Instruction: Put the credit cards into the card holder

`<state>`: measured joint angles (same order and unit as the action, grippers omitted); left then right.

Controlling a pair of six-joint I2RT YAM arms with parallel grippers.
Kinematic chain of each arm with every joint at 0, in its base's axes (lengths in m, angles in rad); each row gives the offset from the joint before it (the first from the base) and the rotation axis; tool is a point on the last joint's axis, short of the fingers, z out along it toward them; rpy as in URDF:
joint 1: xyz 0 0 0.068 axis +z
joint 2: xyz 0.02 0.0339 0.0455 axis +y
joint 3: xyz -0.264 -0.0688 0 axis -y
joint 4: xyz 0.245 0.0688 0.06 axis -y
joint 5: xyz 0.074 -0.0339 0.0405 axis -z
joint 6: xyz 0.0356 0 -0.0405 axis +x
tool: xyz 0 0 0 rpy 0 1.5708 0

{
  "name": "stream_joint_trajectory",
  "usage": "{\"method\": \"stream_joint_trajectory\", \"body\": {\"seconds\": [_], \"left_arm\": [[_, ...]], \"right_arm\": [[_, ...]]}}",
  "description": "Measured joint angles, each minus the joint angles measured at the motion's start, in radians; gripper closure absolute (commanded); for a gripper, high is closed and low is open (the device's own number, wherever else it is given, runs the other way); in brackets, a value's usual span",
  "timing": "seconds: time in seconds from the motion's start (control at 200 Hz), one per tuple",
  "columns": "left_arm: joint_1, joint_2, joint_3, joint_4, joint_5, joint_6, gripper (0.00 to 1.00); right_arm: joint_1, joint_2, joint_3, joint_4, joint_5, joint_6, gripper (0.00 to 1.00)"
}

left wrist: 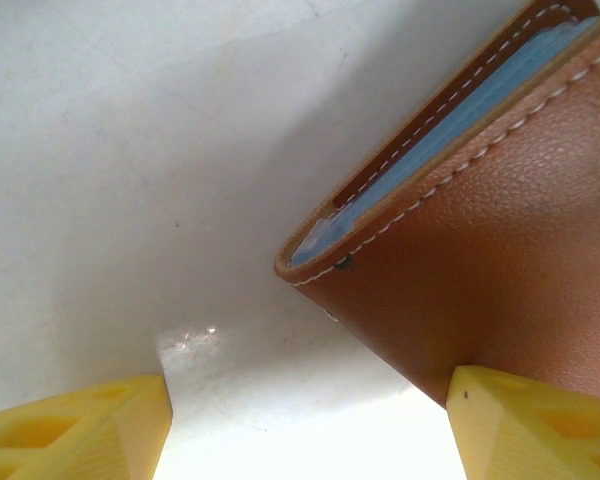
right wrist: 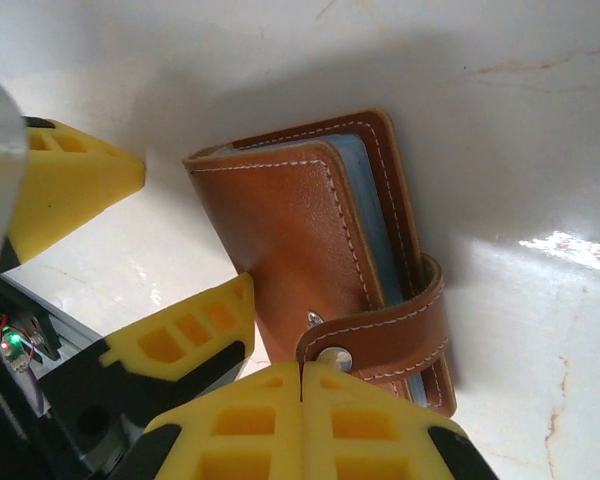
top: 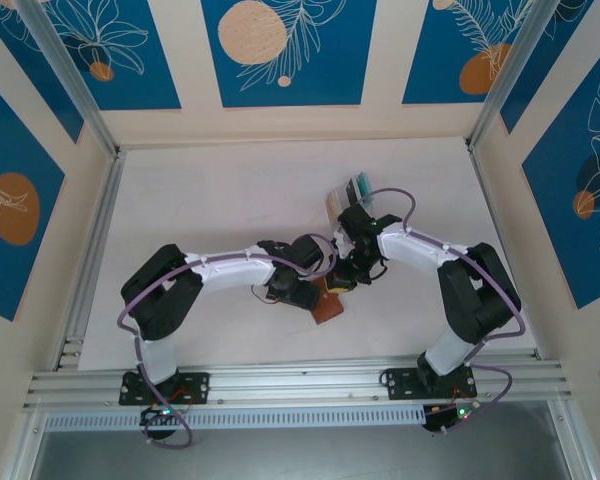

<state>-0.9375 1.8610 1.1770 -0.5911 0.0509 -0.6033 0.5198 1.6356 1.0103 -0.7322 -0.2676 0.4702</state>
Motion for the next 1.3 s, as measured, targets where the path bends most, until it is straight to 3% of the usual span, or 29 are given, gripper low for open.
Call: {"method": "stream_joint_trajectory", "body": {"seconds": [0.405,1.3], "left_arm": [[0.0,-0.001,-0.001,0.003,0.004,-0.016,0.27],[0.037,-0.032,-0.051,0.067,0.064,-0.027,0.26]], "right_arm": [[0.011,0.084,-0.005,0.041,-0.06,0.001,1.0],[-0.026,0.114,-0.056,0.066,-0.208,0.035,1.0]]}}
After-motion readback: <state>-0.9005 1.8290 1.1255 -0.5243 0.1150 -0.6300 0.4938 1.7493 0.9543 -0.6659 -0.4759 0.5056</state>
